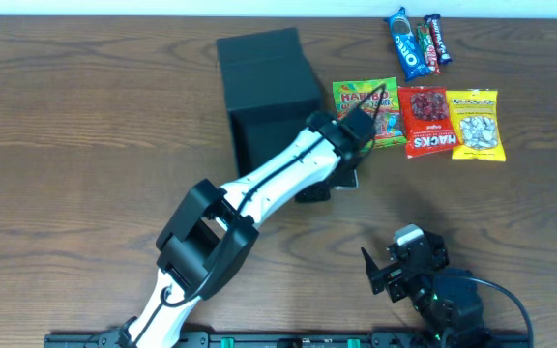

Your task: Pack container

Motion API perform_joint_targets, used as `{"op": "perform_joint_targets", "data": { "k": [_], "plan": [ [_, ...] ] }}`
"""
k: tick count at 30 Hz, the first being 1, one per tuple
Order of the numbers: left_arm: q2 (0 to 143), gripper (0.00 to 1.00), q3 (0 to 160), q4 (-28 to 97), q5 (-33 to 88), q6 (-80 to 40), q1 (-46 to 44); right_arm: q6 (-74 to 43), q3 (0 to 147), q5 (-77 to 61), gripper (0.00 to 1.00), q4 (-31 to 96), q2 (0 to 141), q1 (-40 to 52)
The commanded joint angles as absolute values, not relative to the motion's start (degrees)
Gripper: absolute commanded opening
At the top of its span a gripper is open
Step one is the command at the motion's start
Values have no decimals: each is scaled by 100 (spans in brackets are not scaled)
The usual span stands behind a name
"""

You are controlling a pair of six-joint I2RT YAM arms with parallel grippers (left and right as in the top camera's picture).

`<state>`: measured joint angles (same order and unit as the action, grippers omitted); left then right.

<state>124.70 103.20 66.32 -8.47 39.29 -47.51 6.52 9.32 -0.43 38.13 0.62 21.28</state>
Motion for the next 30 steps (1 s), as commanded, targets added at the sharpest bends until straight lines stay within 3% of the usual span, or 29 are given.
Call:
{"op": "perform_joint_targets", "data": {
  "k": [1,12,30],
  "plan": [
    [12536,6,10235,6643,-967,4058,-4816,692,888,-25,99,3815,32,2097],
    [12536,6,10235,6517,-1704,4152,-4821,692,888,-25,99,3815,32,2097],
    [12536,7,10235,6451,-1861,4331,-4847,692,888,-25,99,3813,32,2097]
  ]
}}
